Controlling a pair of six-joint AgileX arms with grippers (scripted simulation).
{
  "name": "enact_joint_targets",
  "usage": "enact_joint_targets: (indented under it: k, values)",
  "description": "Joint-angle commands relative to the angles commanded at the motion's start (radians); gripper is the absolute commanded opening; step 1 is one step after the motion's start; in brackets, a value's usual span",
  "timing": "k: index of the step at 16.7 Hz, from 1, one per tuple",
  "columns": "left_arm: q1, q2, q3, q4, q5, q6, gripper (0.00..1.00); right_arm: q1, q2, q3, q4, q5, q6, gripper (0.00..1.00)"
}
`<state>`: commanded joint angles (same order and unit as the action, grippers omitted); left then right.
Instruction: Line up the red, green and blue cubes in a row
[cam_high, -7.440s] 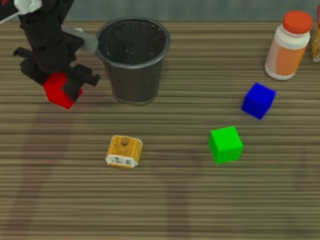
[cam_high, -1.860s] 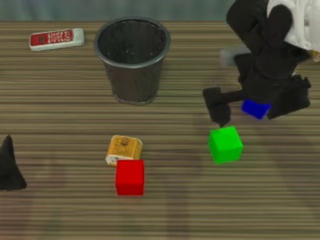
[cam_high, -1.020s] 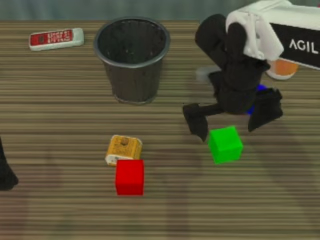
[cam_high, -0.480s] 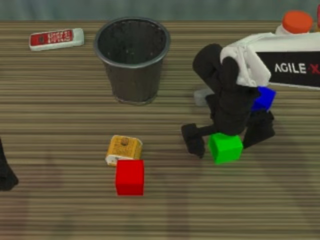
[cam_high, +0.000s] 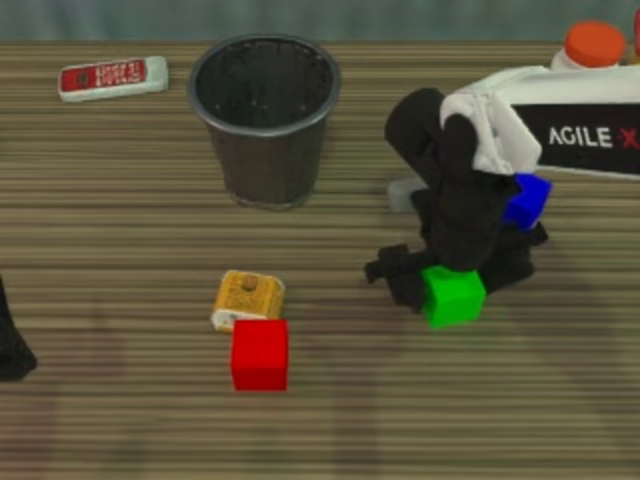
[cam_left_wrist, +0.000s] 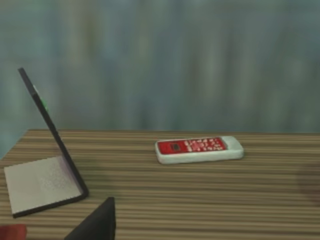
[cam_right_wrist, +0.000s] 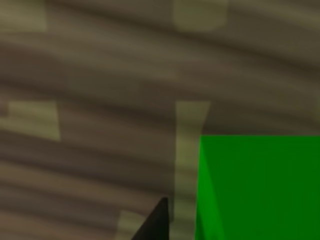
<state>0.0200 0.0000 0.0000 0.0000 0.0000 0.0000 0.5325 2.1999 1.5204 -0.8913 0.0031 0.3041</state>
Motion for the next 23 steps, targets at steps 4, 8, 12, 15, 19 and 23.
enact_joint_targets:
  k: [4, 8, 12, 15, 19, 23]
  values:
    - [0.0, 0.0, 0.0, 0.0, 0.0, 0.0, 1.0, 0.0, 0.0, 0.0, 0.0, 0.0, 0.0, 0.17]
    - [0.0, 0.0, 0.0, 0.0, 0.0, 0.0, 1.0, 0.0, 0.0, 0.0, 0.0, 0.0, 0.0, 0.0]
    - [0.0, 0.0, 0.0, 0.0, 0.0, 0.0, 1.0, 0.0, 0.0, 0.0, 0.0, 0.0, 0.0, 0.0]
    - [0.0, 0.0, 0.0, 0.0, 0.0, 0.0, 1.0, -0.003, -0.004, 0.001, -0.001, 0.001, 0.001, 0.0]
    - [0.0, 0.0, 0.0, 0.0, 0.0, 0.0, 1.0, 0.0, -0.027, 0.053, -0.074, 0.001, 0.001, 0.0]
    - [0.0, 0.0, 0.0, 0.0, 0.0, 0.0, 1.0, 0.005, -0.074, 0.137, -0.216, 0.001, -0.001, 0.0]
